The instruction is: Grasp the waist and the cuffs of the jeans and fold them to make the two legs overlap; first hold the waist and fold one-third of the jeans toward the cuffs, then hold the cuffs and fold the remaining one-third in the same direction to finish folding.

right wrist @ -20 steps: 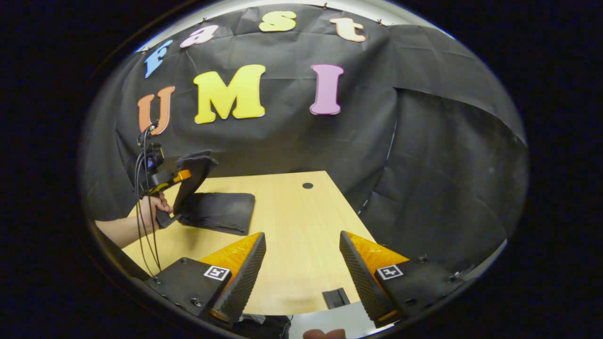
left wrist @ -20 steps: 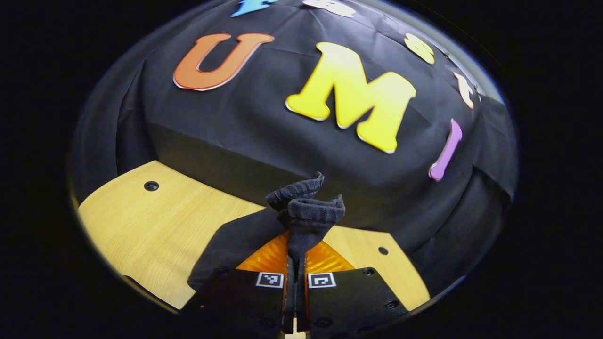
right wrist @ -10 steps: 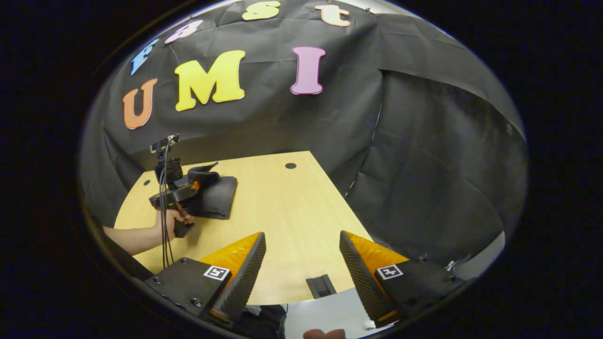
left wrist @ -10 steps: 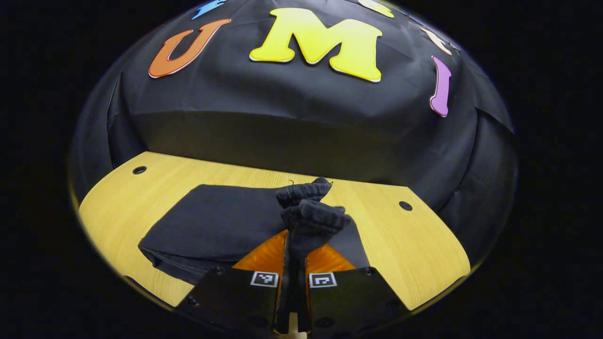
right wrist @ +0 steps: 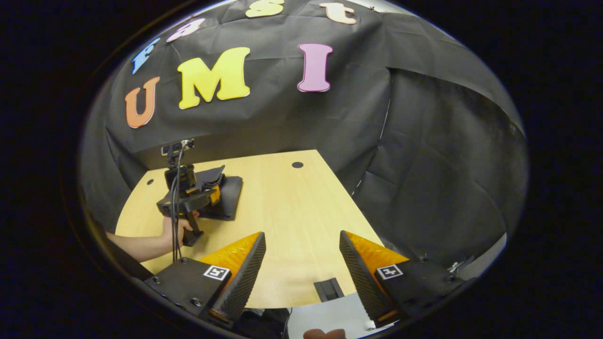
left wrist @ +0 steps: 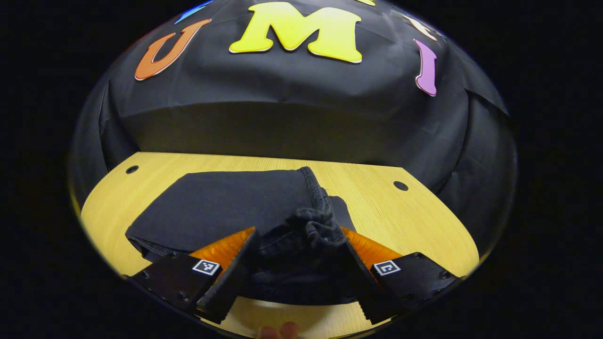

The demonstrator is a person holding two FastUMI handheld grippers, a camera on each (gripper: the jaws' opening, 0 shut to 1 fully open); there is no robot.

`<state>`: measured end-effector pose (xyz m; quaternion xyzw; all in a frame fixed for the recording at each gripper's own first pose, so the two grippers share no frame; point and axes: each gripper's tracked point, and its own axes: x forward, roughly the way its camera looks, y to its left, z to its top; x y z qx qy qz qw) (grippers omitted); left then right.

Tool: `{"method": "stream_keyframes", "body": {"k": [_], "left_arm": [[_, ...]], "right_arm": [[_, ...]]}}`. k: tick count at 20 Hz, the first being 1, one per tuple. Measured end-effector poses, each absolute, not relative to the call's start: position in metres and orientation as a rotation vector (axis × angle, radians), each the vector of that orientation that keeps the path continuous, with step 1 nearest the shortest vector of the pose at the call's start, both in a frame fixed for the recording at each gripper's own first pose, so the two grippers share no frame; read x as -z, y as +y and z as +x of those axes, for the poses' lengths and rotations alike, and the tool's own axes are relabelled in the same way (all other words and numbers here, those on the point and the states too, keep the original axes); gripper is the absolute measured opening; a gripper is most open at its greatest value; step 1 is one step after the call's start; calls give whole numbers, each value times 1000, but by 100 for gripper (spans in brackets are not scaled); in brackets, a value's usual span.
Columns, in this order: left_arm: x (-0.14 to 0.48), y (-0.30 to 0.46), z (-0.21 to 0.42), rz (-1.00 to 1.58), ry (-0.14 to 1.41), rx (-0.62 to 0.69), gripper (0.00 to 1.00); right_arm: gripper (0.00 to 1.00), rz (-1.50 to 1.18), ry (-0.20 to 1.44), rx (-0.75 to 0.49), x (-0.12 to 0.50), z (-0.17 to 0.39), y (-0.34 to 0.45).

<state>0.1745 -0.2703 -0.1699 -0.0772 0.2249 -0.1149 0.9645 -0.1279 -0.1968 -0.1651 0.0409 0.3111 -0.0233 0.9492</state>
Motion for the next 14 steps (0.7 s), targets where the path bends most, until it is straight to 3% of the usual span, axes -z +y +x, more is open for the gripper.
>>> {"method": "stream_keyframes", "body": {"k": [7,14], "left_arm": [[110,-248,157,-159,356,261,100],[-38,-141,123,-155,126,197,100]], "right_arm": [[94,82,568,1,143,-103,-165],[94,100,322,-112,63,-43,-90]]}}
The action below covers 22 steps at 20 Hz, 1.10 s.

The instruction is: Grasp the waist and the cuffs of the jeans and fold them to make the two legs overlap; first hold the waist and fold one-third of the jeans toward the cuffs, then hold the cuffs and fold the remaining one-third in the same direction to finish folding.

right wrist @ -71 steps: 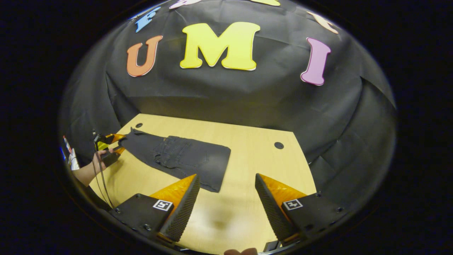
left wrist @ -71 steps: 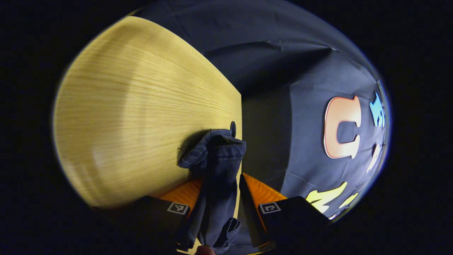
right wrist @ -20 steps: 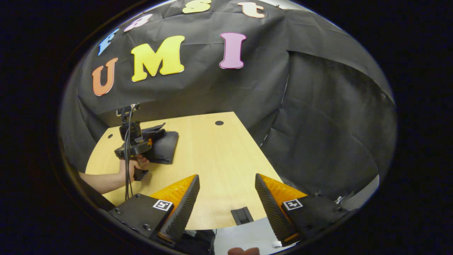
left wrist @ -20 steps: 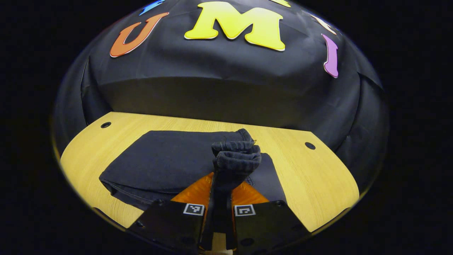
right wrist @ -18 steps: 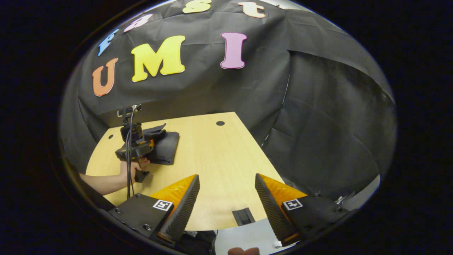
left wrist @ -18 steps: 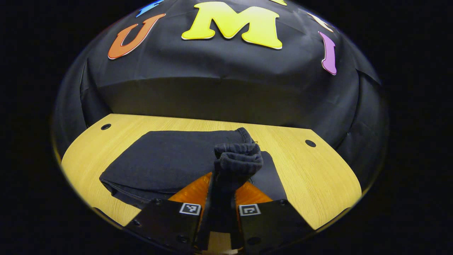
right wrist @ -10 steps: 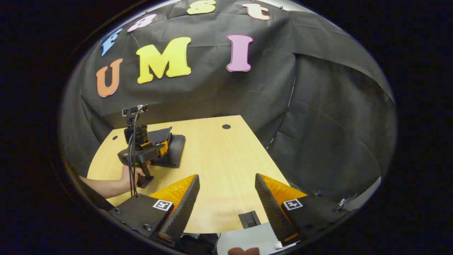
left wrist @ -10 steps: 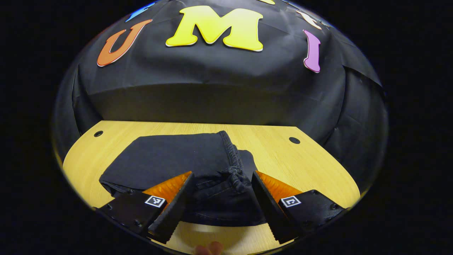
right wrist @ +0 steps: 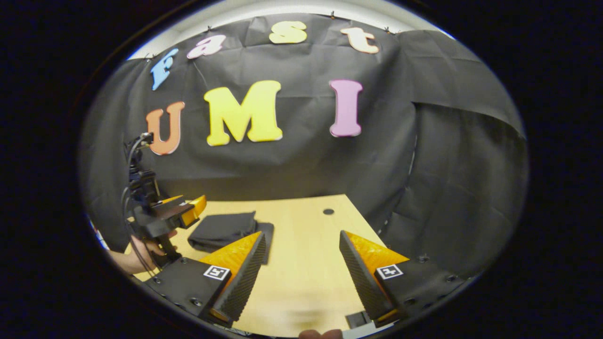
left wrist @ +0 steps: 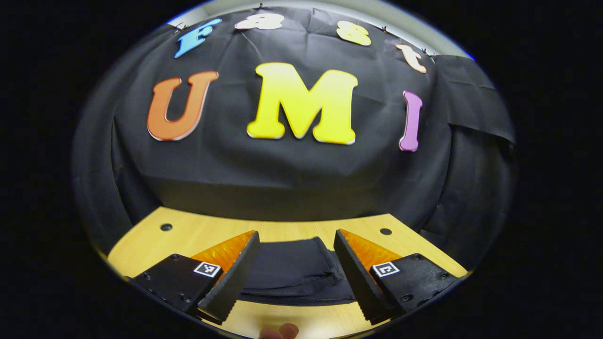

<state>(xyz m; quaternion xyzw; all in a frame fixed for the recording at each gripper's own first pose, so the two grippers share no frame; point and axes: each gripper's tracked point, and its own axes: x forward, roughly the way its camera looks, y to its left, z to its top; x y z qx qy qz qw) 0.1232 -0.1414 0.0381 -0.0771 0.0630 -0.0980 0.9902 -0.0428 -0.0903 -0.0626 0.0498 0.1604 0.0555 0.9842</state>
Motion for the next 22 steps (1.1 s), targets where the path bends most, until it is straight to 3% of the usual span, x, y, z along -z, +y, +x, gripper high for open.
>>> {"method": "stream_keyframes", "body": {"k": [8,11,22], "left_arm": [[-143,-42,37,-151,-27,75,99],[-148,-24,12,-162,-40,39,99],[-136,-15,-12,-151,-16,-18,99]], "right_arm": [[94,75,49,-206,-26,-16,12],[96,29,-35,-197,-42,-23,29],[94,22,-50,-212,-37,-42,45]]}}
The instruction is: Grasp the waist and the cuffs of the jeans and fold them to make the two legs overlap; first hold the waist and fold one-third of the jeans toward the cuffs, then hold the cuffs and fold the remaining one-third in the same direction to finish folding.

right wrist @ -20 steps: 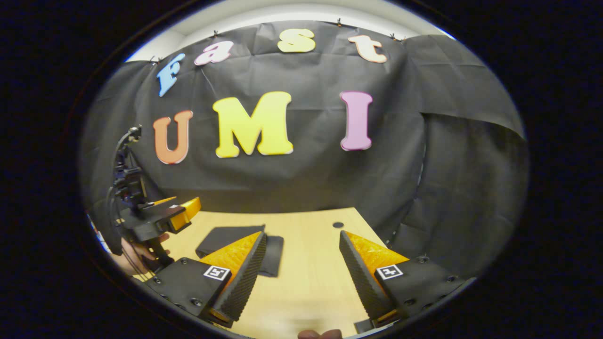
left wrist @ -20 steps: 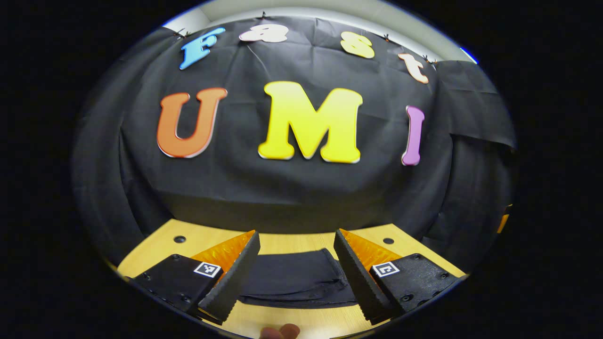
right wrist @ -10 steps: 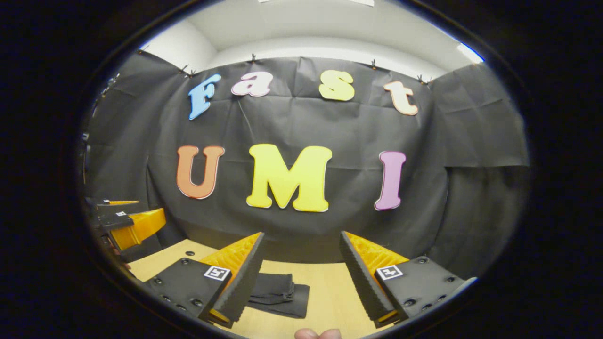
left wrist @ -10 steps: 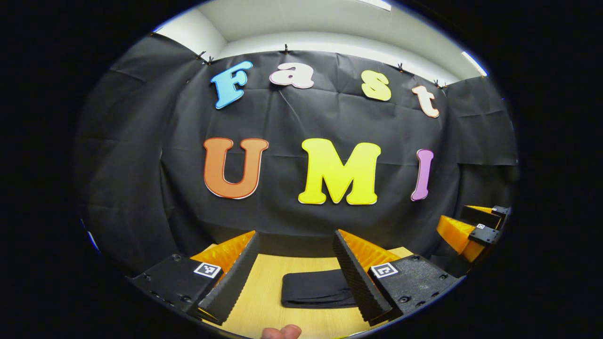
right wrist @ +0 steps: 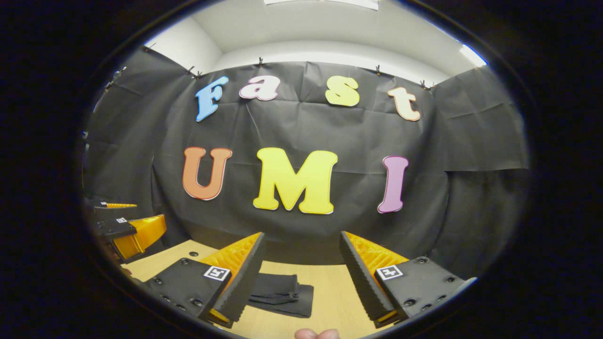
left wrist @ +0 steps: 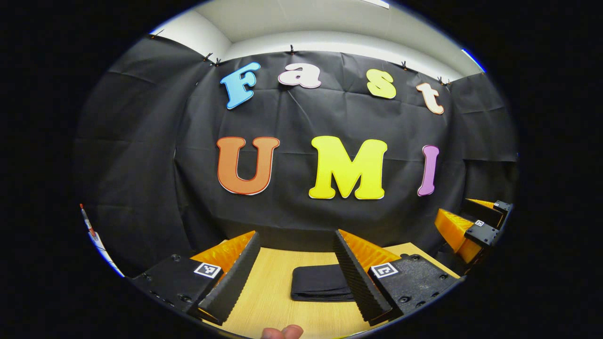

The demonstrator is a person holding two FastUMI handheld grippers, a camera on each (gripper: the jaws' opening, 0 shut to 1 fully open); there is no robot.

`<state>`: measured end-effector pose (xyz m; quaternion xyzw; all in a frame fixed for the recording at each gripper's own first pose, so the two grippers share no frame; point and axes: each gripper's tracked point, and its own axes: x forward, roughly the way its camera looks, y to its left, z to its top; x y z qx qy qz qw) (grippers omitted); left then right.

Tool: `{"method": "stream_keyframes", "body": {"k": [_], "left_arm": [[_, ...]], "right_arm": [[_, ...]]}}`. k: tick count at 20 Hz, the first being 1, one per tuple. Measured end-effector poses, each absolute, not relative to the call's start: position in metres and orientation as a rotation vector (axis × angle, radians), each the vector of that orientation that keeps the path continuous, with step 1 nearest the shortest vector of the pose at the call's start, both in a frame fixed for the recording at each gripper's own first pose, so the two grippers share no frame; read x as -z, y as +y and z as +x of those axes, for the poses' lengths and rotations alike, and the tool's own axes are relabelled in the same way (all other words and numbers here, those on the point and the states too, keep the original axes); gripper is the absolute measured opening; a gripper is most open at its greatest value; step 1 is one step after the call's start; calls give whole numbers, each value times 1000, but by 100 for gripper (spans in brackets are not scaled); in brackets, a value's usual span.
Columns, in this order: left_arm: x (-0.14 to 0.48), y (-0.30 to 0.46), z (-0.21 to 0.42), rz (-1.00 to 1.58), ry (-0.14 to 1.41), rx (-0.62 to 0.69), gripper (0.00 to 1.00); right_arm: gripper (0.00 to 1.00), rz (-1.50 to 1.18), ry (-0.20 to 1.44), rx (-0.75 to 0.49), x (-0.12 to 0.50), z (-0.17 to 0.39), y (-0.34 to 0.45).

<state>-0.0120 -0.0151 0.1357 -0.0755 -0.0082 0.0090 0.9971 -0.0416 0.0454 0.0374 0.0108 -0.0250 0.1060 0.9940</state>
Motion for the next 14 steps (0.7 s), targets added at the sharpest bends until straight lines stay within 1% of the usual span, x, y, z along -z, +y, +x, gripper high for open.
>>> {"method": "stream_keyframes", "body": {"k": [5,6,7,9,10,11,14], "left_arm": [[-136,-15,-9,-149,-15,-29,99],[-137,-13,-9,-152,-17,-32,95],[-139,-13,-9,-153,-19,-33,99],[-140,-11,-8,-150,-22,-38,99],[-140,-11,-8,-148,-24,-39,90],[-142,-10,-8,-146,-26,-39,99],[-143,-10,-6,-140,-30,-39,99]], "right_arm": [[94,25,-40,-242,-37,-37,55],[94,25,-41,-247,-38,-36,57],[94,25,-41,-251,-38,-35,60],[94,29,-43,-256,-38,-37,62],[94,30,-45,-256,-40,-36,62],[94,30,-45,-256,-40,-36,62],[94,35,-42,-255,-39,-32,63]]}}
